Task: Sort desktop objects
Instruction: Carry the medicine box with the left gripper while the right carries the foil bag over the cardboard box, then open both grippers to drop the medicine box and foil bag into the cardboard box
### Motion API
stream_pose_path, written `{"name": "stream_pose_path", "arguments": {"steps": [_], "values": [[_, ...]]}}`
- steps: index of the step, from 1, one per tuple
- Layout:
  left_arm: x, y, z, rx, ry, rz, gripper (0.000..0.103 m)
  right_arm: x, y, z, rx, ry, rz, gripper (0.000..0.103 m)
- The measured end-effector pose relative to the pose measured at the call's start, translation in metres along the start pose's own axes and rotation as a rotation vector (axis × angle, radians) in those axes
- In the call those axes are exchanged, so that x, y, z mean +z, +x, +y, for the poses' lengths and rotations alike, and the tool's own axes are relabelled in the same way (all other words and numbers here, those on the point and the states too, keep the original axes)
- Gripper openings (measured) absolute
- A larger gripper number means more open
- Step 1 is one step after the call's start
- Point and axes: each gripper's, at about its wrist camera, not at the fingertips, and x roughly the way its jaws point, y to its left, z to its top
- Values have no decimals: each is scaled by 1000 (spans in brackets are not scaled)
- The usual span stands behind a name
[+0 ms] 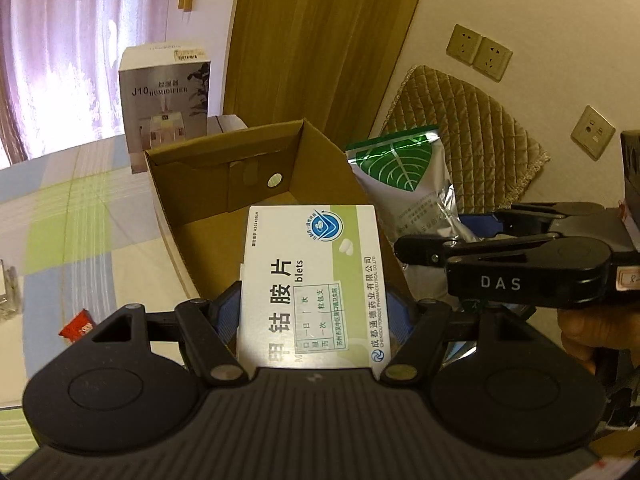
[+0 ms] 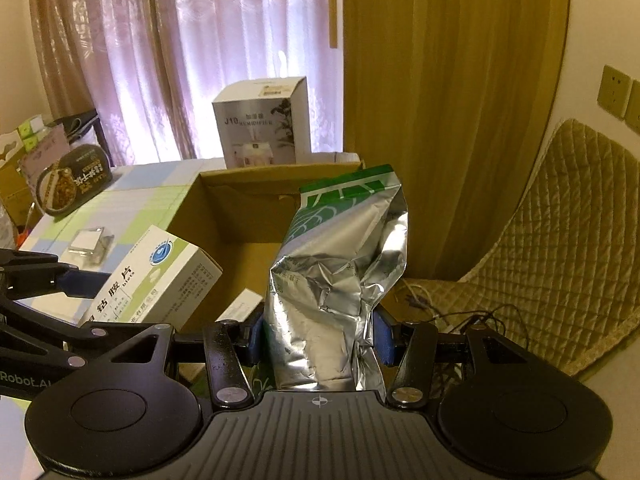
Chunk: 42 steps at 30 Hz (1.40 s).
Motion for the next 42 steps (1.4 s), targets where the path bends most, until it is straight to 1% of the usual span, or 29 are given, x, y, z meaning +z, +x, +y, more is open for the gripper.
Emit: {"name": "stream_pose_path", "arguments": {"steps": [7, 10, 12, 20, 29, 33, 39, 41, 42], "values": [[0, 15, 2, -20, -27, 11, 67, 0, 11, -8, 3, 13, 9, 49], [0, 16, 3, -7, -32, 3, 67, 0, 14, -11, 3, 22, 12, 49], [-1, 15, 5, -2, -33, 0, 70, 0, 15, -13, 3, 30, 12, 49], [-4, -5, 13, 12, -30, -34, 71, 0, 17, -12, 17, 33, 13, 49], [-13, -20, 20, 29, -25, -44, 73, 2, 19, -4, 20, 21, 14, 49], [-15, -23, 21, 44, -2, -42, 73, 5, 21, 1, 23, 7, 18, 50], [-20, -26, 26, 46, -8, -41, 75, 9, 26, 11, 26, -14, 18, 50], [-22, -26, 28, 47, -15, -38, 75, 11, 28, 14, 33, -22, 12, 52], [-23, -26, 29, 48, -18, -37, 75, 12, 29, 15, 39, -26, 6, 56]]}}
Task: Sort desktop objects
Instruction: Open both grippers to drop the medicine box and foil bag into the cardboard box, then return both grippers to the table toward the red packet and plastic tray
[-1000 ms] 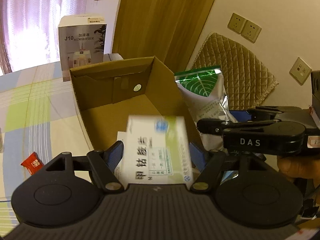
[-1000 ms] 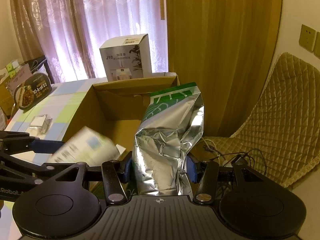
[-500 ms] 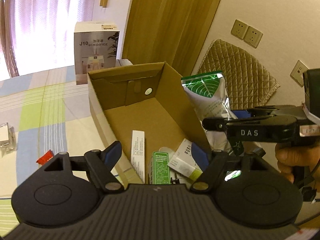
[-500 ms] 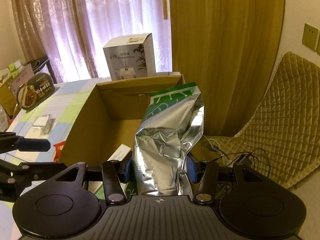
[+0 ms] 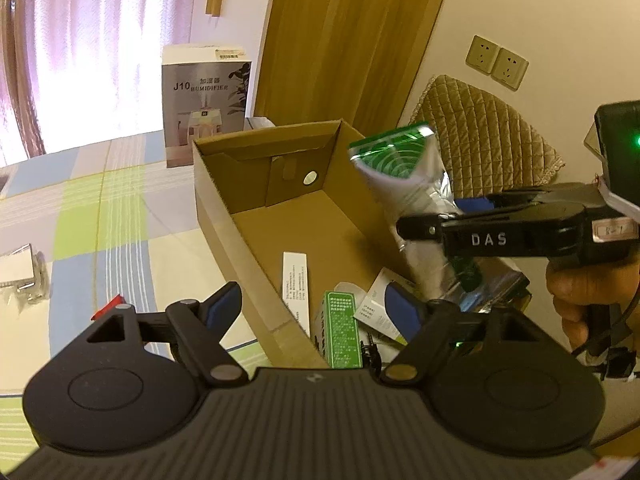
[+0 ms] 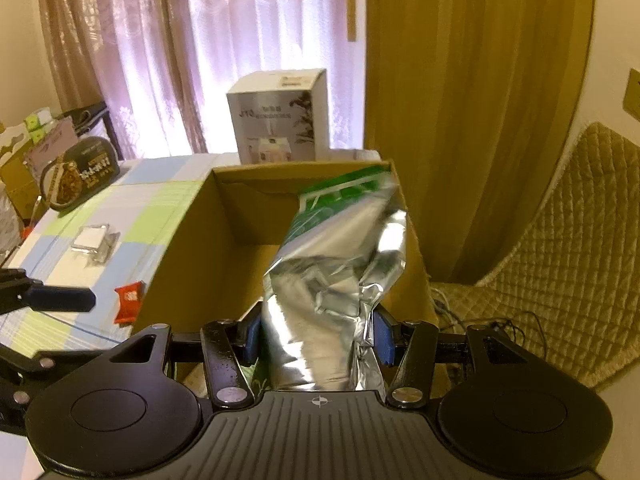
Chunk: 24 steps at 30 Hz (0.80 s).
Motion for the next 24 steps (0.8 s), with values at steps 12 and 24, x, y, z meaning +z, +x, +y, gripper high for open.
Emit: {"name": "stream_pose_path", "arguments": {"steps": [12, 24], "values": [[-7, -9, 13, 0, -47, -7, 78, -1, -22, 4, 0, 50, -61, 74], [-26, -47, 23, 30, -56, -13, 81, -23, -57, 37, 32, 55, -61, 91]]}}
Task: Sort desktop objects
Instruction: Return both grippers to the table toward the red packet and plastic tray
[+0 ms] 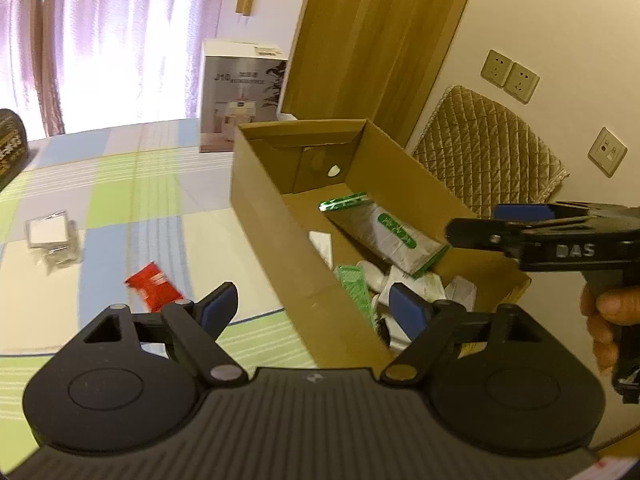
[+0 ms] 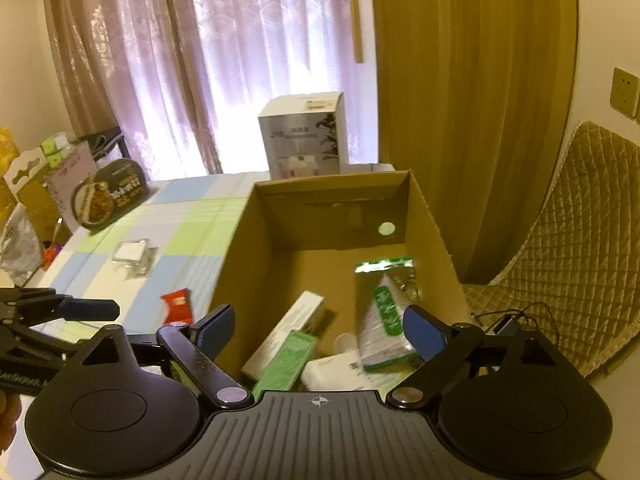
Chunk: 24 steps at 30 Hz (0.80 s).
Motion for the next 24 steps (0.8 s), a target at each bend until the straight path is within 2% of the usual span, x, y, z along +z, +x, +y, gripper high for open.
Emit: {"name": "stream_pose_path", "arguments": {"steps": [9, 15, 24], "values": [[-26, -43, 22, 67, 3, 8, 90, -21, -33, 36, 34, 6, -8, 101], [-48, -75, 37, 124, 4, 1, 101, -38, -47, 64, 66, 2, 4, 101], [-83, -109, 63, 194, 6, 20, 102, -61, -65, 108, 107, -19, 27, 101]]}}
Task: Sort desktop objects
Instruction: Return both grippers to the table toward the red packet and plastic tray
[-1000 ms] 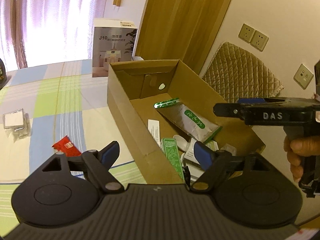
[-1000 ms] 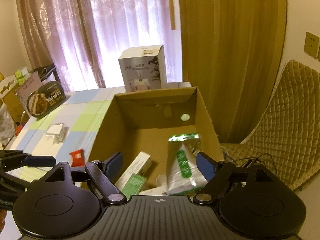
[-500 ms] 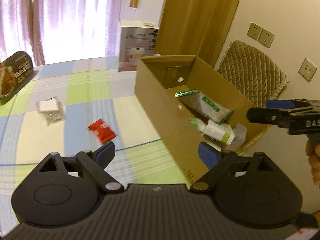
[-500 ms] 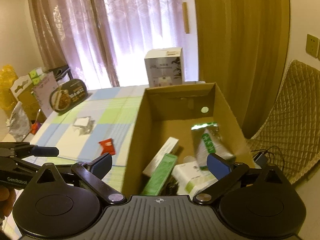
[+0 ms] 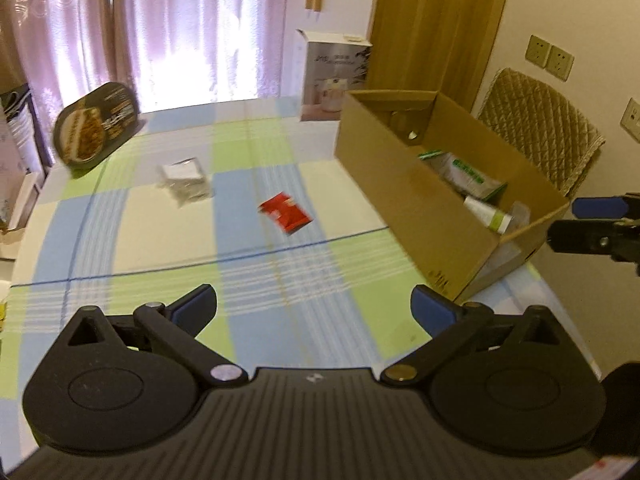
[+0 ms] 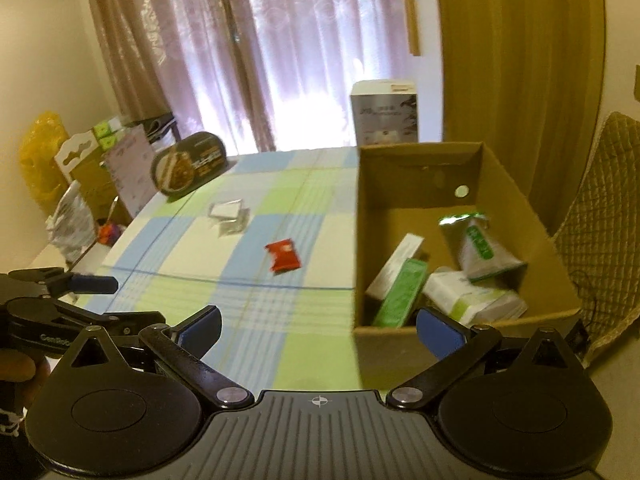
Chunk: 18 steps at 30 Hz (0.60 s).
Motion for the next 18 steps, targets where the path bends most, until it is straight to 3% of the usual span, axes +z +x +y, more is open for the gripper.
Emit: {"name": "stream_pose_path", "arguments": {"steps": [9, 18], "values": [[-23, -22, 50, 71, -21, 10, 102, -6, 2, 41, 51, -47, 10, 101], [-31, -15, 80, 102, -16, 28, 102, -3, 34, 71, 100, -100, 46, 101]]}}
